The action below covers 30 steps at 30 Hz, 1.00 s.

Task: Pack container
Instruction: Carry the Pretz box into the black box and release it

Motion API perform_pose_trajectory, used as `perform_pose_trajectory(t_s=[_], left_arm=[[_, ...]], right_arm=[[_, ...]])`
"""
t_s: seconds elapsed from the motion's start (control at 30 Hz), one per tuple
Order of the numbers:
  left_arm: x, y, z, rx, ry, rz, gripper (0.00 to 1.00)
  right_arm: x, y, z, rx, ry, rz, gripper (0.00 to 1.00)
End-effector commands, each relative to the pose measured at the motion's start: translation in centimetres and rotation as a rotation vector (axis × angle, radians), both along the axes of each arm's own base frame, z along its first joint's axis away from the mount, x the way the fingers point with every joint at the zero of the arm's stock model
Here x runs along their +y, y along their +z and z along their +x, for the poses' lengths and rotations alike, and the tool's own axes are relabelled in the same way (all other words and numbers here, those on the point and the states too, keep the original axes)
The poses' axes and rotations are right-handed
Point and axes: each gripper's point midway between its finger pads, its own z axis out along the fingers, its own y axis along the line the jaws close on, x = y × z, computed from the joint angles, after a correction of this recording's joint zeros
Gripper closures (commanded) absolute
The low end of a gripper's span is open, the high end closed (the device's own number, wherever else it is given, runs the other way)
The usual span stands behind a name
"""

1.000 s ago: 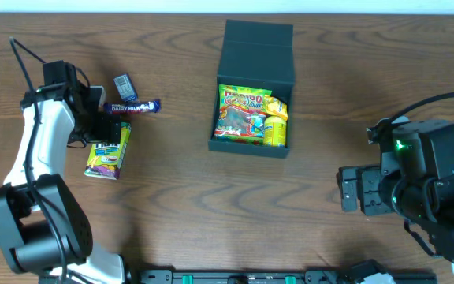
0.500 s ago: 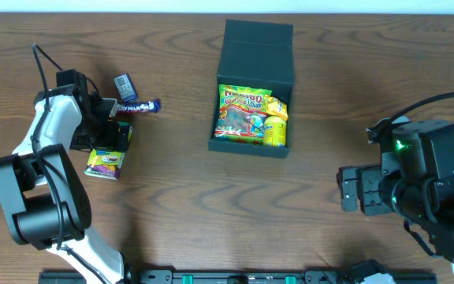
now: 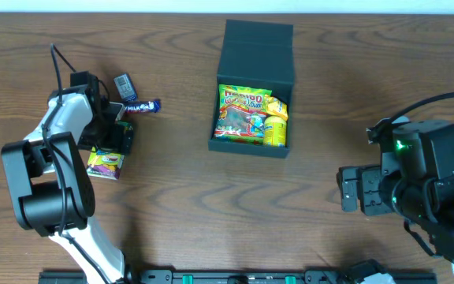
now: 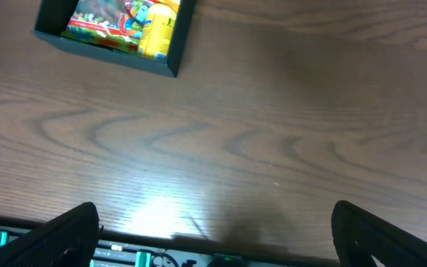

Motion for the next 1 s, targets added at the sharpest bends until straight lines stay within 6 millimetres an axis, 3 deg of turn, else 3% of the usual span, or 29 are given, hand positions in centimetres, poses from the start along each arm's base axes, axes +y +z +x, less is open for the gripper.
perform_pose_trajectory(t_s=[0.0,0.13,0.33,0.6,0.8,0.97], left_arm=[[0.8,-0.5,-0.4,0.025,0.021,0.070,0.12],[0.4,-0.5,-0.3,0.020,0.055,0.071,0.21],[0.1,-0.1,0.2,0.001,0.133,0.073,0.27],[-0.7,3.7,2.9,-0.052,0.207,0.074,0.26],[-3.1,7.3,5.7,-0.121,0.187,0.064,0.26],[-7.4,9.6,8.1,-0.204,0.143,0.040,0.26]], right_arm=[[-0.2,0.3,0.0,-0.011,0.004,-0.003,0.01],[-0.2,0.3,0.0,-0.011,0.004,-0.003,0.01],[-0.2,0.3,0.0,-0.010,0.003,-0.003,0.01],[-0.2,0.3,0.0,-0.010,0.003,-0.003,0.01],[-0.2,0.3,0.0,-0.010,0.003,-0.003,0.01],[-0.2,0.3,0.0,-0.011,0.004,-0.003,0.01]])
